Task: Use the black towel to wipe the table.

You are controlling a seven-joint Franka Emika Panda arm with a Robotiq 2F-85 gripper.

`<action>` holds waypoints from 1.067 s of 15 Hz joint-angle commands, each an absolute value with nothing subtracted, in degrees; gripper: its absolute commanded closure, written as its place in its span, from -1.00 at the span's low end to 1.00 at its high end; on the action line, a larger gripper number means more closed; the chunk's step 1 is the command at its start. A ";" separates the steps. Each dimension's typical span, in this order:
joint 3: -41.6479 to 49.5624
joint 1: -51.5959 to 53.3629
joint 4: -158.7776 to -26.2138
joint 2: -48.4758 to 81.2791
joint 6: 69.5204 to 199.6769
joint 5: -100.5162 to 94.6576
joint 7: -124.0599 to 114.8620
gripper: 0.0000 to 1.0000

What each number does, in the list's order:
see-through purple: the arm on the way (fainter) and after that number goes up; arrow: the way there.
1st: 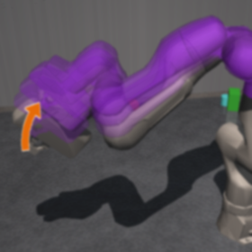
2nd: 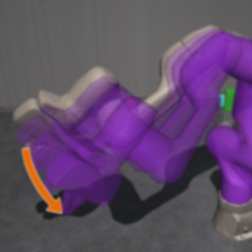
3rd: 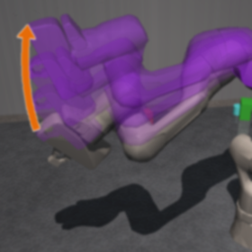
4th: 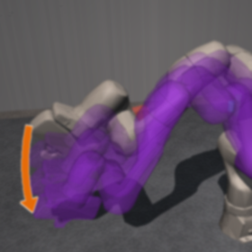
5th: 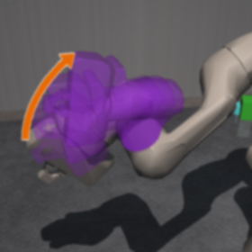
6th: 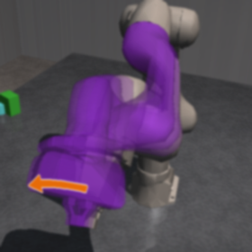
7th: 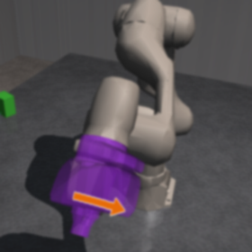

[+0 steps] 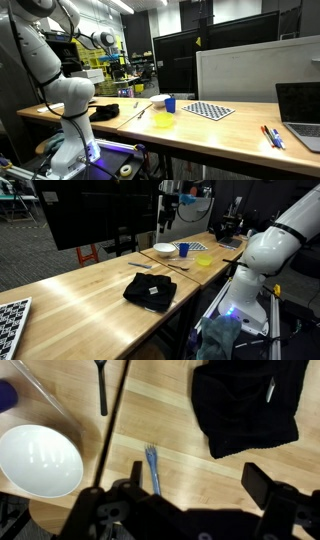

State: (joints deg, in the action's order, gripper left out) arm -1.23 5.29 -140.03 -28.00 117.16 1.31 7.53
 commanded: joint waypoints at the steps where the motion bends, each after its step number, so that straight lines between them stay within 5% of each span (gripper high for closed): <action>1: -3.66 7.85 -136.97 -23.21 118.10 4.30 6.15 -1.00; 16: -8.06 9.98 -126.67 -5.60 119.38 8.93 4.17 -1.00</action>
State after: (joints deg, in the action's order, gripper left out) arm -7.68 9.90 -129.38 -8.51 121.34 7.61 4.97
